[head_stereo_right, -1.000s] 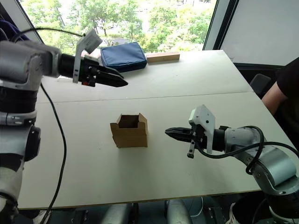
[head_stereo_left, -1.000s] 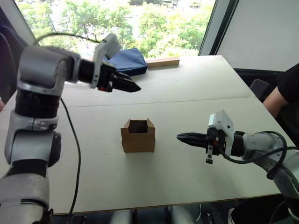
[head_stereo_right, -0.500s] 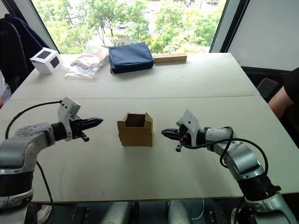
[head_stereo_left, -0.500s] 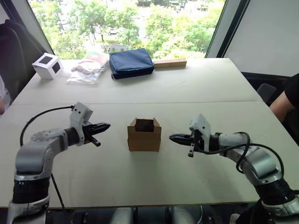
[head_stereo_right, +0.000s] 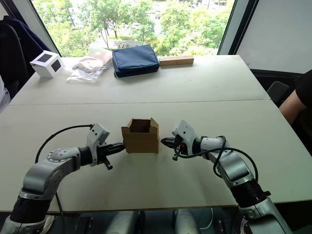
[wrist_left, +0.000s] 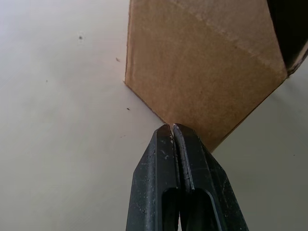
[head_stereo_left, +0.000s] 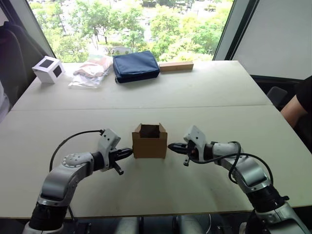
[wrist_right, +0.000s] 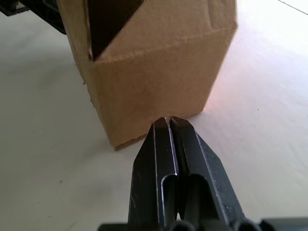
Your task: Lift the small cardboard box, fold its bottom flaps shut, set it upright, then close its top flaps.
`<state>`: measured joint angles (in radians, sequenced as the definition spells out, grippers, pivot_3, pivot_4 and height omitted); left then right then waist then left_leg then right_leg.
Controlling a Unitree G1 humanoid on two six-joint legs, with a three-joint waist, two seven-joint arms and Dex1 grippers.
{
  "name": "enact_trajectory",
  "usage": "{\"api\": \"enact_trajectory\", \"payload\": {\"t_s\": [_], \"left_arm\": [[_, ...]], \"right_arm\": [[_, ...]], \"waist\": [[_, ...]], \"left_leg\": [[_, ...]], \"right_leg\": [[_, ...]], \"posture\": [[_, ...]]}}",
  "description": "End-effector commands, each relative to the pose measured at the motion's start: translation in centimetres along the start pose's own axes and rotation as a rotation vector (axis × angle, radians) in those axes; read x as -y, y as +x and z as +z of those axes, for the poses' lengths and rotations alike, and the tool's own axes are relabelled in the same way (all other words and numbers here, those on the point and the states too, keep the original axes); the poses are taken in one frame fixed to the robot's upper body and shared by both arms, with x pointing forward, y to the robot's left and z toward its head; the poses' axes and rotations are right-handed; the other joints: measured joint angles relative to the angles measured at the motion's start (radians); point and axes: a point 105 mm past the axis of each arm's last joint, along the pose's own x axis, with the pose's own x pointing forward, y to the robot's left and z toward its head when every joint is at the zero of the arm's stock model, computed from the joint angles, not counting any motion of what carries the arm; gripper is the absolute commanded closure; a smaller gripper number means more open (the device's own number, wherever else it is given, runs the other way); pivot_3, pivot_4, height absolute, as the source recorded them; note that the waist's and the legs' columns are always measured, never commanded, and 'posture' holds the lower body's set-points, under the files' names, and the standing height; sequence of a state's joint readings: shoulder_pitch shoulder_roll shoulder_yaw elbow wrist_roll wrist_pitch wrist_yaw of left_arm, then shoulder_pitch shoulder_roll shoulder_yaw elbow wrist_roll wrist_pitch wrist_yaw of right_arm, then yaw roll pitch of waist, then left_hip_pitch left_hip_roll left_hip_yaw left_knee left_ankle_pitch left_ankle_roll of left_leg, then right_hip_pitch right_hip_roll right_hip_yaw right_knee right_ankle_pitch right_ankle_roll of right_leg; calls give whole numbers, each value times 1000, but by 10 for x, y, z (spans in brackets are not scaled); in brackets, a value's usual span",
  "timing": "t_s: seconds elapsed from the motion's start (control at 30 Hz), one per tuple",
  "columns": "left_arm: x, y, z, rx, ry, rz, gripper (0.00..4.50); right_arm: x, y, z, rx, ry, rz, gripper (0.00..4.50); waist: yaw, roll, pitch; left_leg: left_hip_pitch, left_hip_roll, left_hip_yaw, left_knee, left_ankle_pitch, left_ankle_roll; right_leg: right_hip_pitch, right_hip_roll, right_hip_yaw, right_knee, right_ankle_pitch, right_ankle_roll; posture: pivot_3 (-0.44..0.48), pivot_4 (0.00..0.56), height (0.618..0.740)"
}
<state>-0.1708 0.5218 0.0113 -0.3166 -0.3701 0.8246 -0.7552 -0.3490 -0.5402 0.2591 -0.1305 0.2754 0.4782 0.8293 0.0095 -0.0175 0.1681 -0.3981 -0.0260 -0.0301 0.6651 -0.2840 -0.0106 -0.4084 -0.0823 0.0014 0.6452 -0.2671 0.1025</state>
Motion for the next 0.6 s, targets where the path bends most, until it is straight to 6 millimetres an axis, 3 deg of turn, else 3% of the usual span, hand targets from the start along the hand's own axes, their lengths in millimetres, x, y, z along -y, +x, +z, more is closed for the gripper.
{"api": "enact_trajectory", "payload": {"t_s": [0.03,0.33,0.6], "left_arm": [[5,3,6,14,37,-29,4453],[23,-1,1,-17,30,-119,4453],[11,-15,-9,-64,44,-81,4453]], "right_arm": [[-8,4,7,25,-25,33,4500],[-18,-6,5,8,-20,61,4500],[-10,-16,0,-35,-67,35,4500]], "waist": [[0,0,0],[0,0,0],[0,0,0]], "left_leg": [[0,0,0,0,0,0],[0,0,0,0,0,0],[1,0,0,0,0,0]], "right_leg": [[0,0,0,0,0,0],[0,0,0,0,0,0],[1,0,0,0,0,0]], "posture": [[0,150,737],[0,150,737],[0,150,737]]}}
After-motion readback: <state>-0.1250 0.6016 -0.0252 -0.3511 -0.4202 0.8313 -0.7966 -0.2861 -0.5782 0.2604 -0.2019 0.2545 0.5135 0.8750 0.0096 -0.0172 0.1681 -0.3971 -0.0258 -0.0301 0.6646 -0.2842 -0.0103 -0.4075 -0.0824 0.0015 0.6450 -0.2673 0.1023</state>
